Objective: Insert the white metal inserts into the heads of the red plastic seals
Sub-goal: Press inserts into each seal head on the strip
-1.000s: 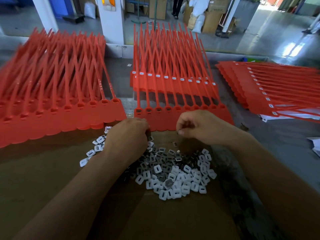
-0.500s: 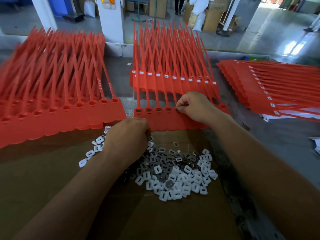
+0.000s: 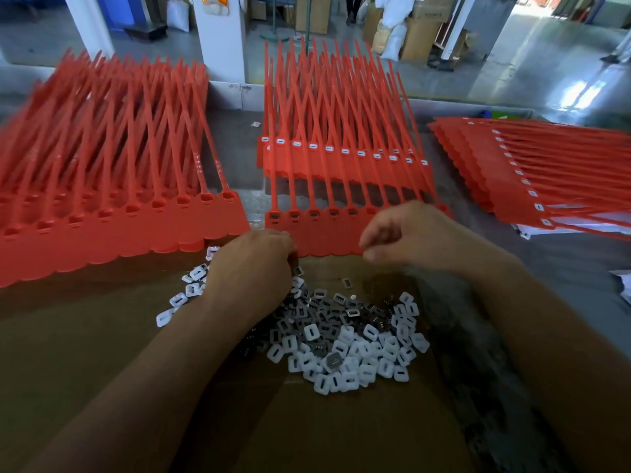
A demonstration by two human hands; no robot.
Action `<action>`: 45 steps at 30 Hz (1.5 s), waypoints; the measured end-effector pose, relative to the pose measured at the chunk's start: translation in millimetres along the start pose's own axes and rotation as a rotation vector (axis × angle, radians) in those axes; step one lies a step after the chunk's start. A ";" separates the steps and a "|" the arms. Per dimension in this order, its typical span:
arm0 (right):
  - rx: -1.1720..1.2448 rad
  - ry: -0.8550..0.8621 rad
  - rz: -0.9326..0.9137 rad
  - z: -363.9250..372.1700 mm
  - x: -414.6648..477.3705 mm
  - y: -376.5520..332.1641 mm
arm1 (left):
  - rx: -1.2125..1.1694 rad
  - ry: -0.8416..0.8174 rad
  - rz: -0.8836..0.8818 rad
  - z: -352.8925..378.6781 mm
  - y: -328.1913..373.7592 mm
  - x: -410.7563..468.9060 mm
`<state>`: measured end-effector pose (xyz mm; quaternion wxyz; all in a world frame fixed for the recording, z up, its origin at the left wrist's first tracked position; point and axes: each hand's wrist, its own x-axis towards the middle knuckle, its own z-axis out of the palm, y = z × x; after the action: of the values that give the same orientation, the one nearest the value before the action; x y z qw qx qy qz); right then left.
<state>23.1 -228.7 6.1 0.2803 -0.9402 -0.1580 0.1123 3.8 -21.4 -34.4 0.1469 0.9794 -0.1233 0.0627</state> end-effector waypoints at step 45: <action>0.102 0.046 -0.008 2.2 -6.2 14.9 | -0.006 -0.006 -0.004 -2.0 0.9 -0.4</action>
<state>20.2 -241.7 -3.4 0.3320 -0.9263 -0.1495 0.0973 3.0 -21.6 -32.4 0.1496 0.9794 -0.1222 0.0590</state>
